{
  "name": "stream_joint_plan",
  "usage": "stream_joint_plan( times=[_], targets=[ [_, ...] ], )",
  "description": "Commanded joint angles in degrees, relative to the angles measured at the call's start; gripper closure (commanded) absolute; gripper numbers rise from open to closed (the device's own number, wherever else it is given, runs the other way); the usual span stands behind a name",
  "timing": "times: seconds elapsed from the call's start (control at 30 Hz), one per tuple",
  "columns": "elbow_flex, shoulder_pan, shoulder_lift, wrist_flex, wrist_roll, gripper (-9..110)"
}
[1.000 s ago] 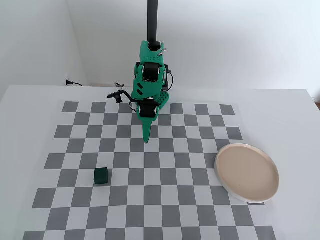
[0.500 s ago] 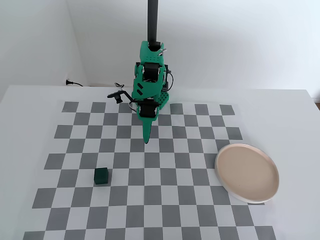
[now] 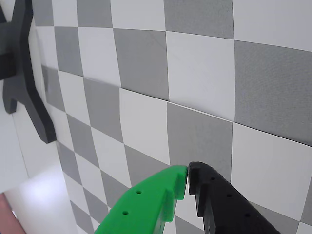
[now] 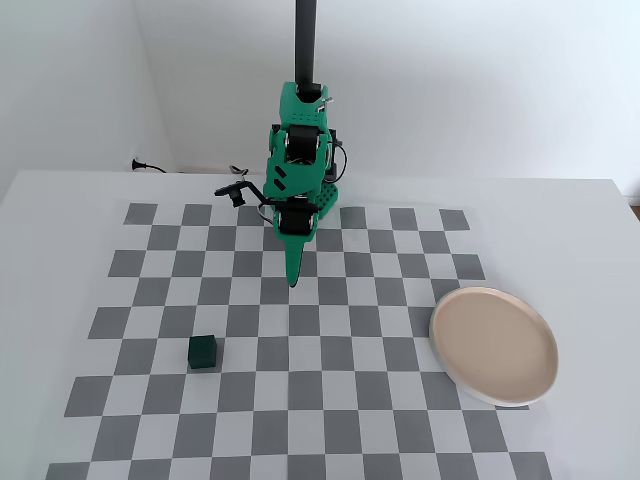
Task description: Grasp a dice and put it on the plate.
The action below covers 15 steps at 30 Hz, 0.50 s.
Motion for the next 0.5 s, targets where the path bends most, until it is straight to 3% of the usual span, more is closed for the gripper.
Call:
stream_joint_plan(
  times=[0.0, 0.47],
  targets=[
    [-1.1, -0.4, 0.9, 0.1, -0.4, 104],
    [-1.1, -1.8, 1.0, 0.2, -7.6, 106]
  ],
)
